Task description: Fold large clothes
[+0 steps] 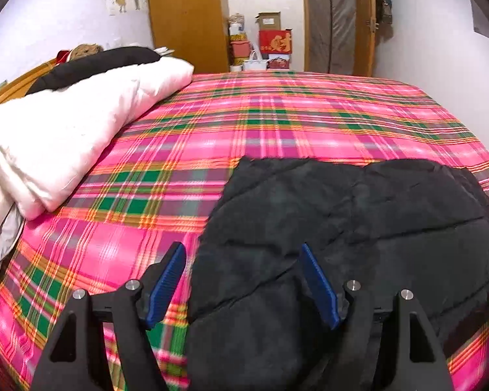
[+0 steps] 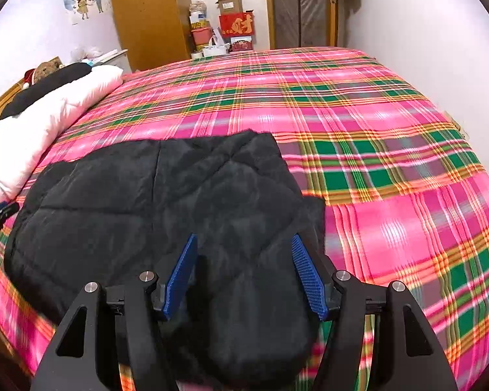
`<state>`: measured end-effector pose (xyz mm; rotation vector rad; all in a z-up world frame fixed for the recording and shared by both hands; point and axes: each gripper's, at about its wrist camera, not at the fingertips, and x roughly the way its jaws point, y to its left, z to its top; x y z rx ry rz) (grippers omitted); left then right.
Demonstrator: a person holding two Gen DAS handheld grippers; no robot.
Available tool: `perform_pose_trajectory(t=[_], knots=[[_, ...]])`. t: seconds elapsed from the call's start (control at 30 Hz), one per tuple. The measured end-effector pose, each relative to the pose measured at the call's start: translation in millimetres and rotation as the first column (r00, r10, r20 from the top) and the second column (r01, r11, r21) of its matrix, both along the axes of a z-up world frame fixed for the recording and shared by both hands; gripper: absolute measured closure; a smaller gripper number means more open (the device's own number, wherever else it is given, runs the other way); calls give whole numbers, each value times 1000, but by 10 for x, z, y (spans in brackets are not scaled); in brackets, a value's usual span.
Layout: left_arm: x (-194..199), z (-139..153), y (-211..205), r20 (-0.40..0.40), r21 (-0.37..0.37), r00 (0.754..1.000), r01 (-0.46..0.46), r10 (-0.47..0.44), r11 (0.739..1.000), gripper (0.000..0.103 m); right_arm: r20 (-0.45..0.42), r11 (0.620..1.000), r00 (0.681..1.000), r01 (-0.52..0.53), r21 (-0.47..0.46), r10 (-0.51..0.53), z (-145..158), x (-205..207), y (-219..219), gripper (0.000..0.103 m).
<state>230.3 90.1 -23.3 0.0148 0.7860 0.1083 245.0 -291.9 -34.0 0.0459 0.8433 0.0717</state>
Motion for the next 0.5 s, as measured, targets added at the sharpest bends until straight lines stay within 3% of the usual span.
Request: perform_pose_trajectory(t=[0.1, 0.17, 0.37, 0.5], knots=[[21, -256, 88, -90, 6, 996, -3, 4, 1000, 36, -64, 999, 998, -2, -34, 0, -255, -29, -63, 42], [65, -376, 111, -120, -26, 993, 4, -7, 1000, 36, -73, 1000, 997, 15, -5, -16, -351, 4, -159, 41], [94, -308, 209, -96, -111, 995, -40, 29, 993, 41, -48, 1000, 998, 27, 6, -27, -237, -1, -178, 40], [9, -273, 317, -74, -83, 996, -53, 47, 995, 41, -42, 998, 999, 34, 48, -32, -231, -111, -261, 40]])
